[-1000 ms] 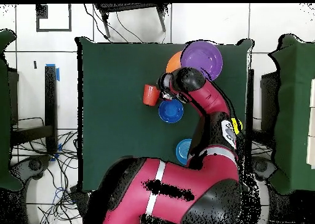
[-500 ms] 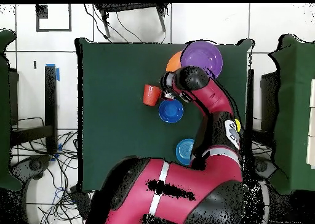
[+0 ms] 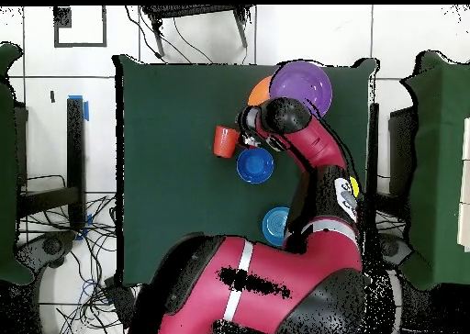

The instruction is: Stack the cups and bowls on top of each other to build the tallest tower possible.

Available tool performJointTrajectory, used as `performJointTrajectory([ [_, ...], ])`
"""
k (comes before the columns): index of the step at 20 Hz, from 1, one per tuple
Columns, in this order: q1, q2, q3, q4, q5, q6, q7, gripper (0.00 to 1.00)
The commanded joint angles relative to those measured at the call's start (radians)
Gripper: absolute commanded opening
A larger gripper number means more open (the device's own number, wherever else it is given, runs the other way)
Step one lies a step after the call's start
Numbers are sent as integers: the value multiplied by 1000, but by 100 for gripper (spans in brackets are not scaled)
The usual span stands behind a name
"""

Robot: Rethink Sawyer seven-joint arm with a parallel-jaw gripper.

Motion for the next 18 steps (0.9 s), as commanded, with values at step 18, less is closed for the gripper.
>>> performJointTrajectory([
  [18, -2, 16, 152, -7, -5, 36, 3, 100],
])
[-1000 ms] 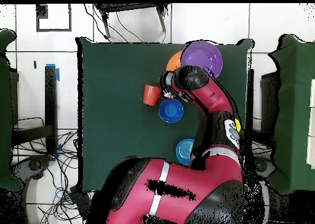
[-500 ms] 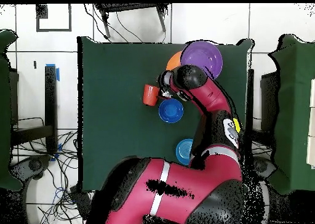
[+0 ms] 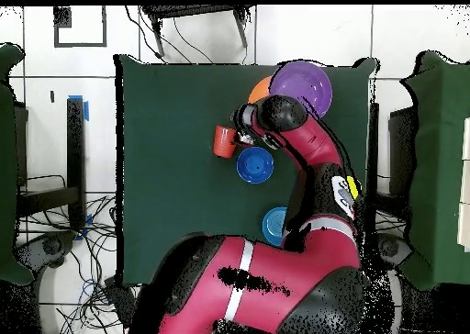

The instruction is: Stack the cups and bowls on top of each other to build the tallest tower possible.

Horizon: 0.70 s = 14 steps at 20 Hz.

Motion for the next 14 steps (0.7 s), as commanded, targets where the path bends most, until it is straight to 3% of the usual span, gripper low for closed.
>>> performJointTrajectory([
  [1, -5, 16, 128, 5, -9, 43, -4, 100],
  [14, -26, -50, 103, 120, -66, 154, -71, 100],
])
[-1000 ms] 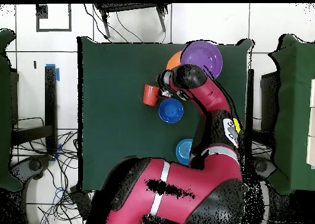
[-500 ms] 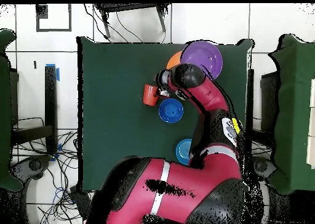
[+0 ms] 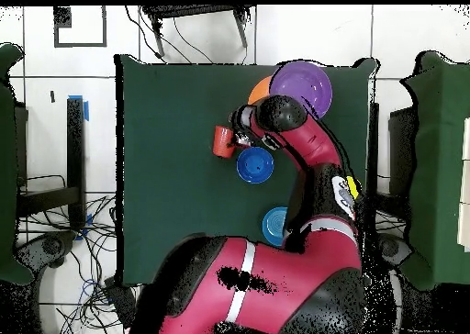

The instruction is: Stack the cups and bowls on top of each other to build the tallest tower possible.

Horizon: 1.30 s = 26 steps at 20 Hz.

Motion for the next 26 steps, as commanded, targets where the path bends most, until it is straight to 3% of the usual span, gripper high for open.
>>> performJointTrajectory([
  [1, -21, -40, 91, 113, -67, 104, -76, 100],
  [9, -35, -67, 86, 149, -92, 156, -100, 100],
  [21, -33, -34, 113, 162, -68, 22, -112, 100],
  [26, -24, -35, 90, 149, -59, -33, -70, 100],
])
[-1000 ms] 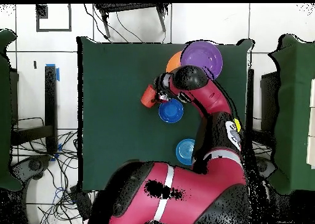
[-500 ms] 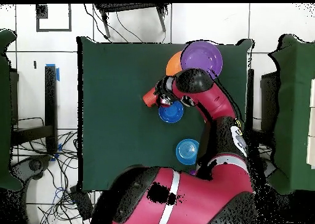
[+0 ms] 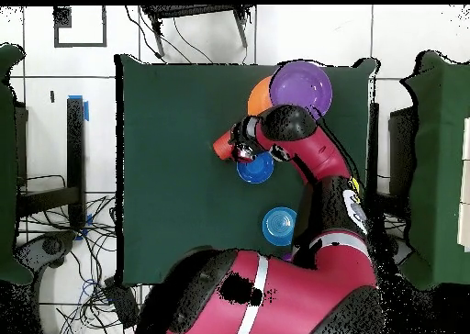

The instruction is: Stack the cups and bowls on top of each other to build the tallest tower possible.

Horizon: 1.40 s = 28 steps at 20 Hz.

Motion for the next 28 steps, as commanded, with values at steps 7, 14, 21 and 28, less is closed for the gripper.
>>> performJointTrajectory([
  [7, -12, 28, 65, 25, -49, -161, -40, 100],
  [14, -22, 21, 40, -31, -64, -121, -21, 100],
  [21, -48, 52, 62, -38, -59, -156, -56, 100],
  [28, -63, 46, 77, 0, -58, -196, -74, 100],
])
